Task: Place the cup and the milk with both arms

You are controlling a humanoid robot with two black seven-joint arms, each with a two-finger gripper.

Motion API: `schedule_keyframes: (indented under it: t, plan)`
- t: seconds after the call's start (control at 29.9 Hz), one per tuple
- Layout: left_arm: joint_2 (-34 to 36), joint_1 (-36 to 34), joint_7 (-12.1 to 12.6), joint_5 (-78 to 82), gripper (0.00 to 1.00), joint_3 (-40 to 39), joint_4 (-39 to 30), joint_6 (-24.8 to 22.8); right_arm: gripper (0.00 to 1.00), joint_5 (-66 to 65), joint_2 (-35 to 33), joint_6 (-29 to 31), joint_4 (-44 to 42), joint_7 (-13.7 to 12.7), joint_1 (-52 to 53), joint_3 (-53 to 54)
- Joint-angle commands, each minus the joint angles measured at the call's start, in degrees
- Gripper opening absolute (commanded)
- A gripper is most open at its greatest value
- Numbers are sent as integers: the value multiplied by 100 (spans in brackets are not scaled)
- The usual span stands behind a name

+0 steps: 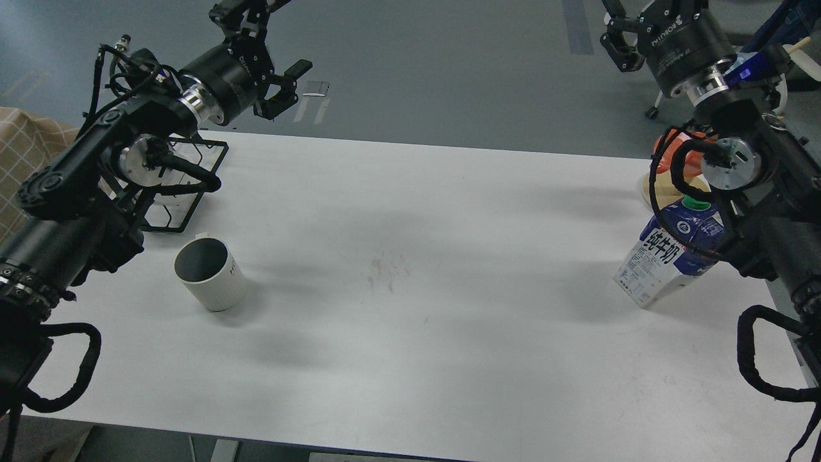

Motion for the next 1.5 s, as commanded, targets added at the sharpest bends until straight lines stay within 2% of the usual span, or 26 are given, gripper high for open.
schedule_keyframes:
  t: [0.0,1.0,1.34,1.47]
  plan:
    - [24,-42,3,-32,98,-51,-17,1,100,-19,-22,0,156,-1,-90,17]
    - [15,-25,38,-58,98,-262,-315,63,100,-27,84,0,385,-1,-81,148]
    - [94,-78,65,-94,98,-218,-149,10,100,-36,-4,0,367,-1,-28,131]
    - [94,-16,3,-199,98,-262,-61,62,100,-27,-188,0,358,-10,51,43]
